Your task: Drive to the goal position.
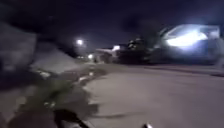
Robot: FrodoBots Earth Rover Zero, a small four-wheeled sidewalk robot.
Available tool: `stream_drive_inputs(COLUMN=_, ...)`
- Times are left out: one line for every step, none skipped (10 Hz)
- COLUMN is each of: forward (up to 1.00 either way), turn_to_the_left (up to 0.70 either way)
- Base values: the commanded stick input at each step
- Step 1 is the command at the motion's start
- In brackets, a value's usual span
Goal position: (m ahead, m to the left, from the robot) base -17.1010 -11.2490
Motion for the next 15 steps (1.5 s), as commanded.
stream_drive_inputs(forward=0.0, turn_to_the_left=-0.7)
stream_drive_inputs(forward=0.0, turn_to_the_left=-0.7)
stream_drive_inputs(forward=0.0, turn_to_the_left=-0.7)
stream_drive_inputs(forward=0.0, turn_to_the_left=-0.7)
stream_drive_inputs(forward=0.0, turn_to_the_left=-0.7)
stream_drive_inputs(forward=0.0, turn_to_the_left=-0.7)
stream_drive_inputs(forward=0.0, turn_to_the_left=-0.7)
stream_drive_inputs(forward=0.0, turn_to_the_left=-0.7)
stream_drive_inputs(forward=0.0, turn_to_the_left=-0.7)
stream_drive_inputs(forward=0.0, turn_to_the_left=-0.7)
stream_drive_inputs(forward=0.0, turn_to_the_left=-0.7)
stream_drive_inputs(forward=0.0, turn_to_the_left=-0.7)
stream_drive_inputs(forward=0.0, turn_to_the_left=-0.7)
stream_drive_inputs(forward=0.0, turn_to_the_left=-0.7)
stream_drive_inputs(forward=0.0, turn_to_the_left=-0.7)
